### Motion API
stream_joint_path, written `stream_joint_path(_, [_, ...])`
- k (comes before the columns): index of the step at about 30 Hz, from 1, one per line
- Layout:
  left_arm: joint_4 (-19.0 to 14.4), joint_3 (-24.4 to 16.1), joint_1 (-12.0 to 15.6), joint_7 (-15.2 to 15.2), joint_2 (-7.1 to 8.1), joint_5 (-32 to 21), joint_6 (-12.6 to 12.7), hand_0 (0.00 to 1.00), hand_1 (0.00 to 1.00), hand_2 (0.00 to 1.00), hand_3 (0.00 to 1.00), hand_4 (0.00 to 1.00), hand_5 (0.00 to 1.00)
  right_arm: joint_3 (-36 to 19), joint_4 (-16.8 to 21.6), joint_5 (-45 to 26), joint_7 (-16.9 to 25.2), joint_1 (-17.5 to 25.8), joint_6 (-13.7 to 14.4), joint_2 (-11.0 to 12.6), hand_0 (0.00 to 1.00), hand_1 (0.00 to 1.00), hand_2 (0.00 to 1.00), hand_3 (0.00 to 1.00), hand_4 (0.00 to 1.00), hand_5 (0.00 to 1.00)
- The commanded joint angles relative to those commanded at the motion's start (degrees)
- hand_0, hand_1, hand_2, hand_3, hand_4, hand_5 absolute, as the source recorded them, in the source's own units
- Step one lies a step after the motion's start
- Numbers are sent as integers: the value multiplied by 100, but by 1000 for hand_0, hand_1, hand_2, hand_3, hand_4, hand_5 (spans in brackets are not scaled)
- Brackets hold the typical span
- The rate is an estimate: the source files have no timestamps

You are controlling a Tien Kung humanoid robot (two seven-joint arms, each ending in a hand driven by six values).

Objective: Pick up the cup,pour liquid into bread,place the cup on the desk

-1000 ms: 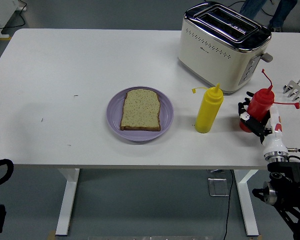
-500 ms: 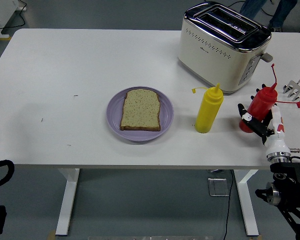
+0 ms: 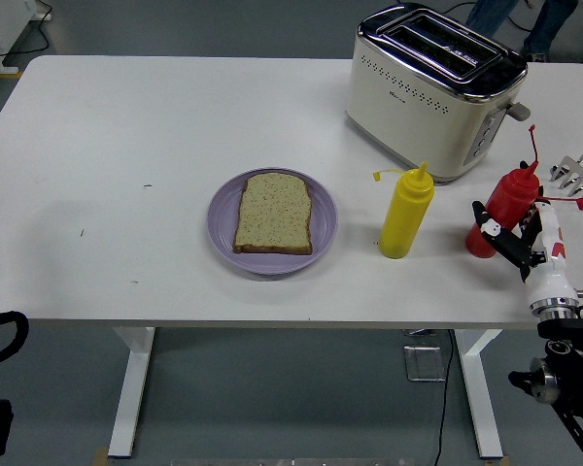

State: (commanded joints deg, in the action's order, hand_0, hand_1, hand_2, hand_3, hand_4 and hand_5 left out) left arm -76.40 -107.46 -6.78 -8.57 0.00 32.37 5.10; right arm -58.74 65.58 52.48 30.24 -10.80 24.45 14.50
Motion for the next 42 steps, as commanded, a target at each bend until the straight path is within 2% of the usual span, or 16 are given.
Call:
stream_joint_path(10, [0,-19,-12,-2,0,-3,4,786,734,739,693,572,998,-292,738,233,-146,548,-203,313,975,912,998,998,813,211])
stream_joint_path(18, [-4,-9,-38,-2,0,-3,1,789,735,741,695,573,998,-570,1239,242,-186,1044,-237,512,975,912,998,998,816,212])
stream_joint_path(26, [-8,-8,-51,-4,0,-6,2,791,736,741,696,574,998,-983,1564,248,-168,1542,-206,640,968,909,998,998,823,206])
stream_joint_path(28, [-8,-1,-54,-4,0,-6,1,791,735,741,696,574,998,-1119,1575,264,-142,1625,-155,642,938,890,970,998,814,169])
stream_joint_path(32, [-8,7,-59,-4,0,-5,2,791,735,741,696,574,998,-1440,1497,79,-65,1754,-26,632,938,890,970,998,814,169])
stream_joint_path(34, [-8,8,-62,-4,0,-4,3,791,735,741,696,574,998,-1639,1481,-237,-84,1822,-136,637,938,890,970,998,814,169])
stream_joint_path(35, [-8,8,-62,-4,0,-3,4,791,735,741,696,574,998,-1706,1486,-350,-102,1850,-196,637,893,848,937,992,773,143])
stream_joint_path(39, [-9,10,-65,-5,0,-1,4,791,735,741,696,574,998,-2135,1532,-1183,-179,1966,-648,615,893,848,937,992,773,143])
stream_joint_path(40, [-9,11,-66,-6,0,-1,4,790,735,740,695,574,998,-2189,1538,-1415,-179,1976,-695,609,855,808,872,924,717,133])
stream_joint_path(41, [-9,11,-66,-6,0,-1,5,790,735,740,695,574,998,-2220,1547,-1528,-185,1977,-724,600,855,808,872,924,717,133])
stream_joint_path(42, [-7,10,-68,-6,0,-2,6,790,735,740,695,574,998,-2364,1570,-1789,-205,1974,-895,573,855,808,872,924,717,133])
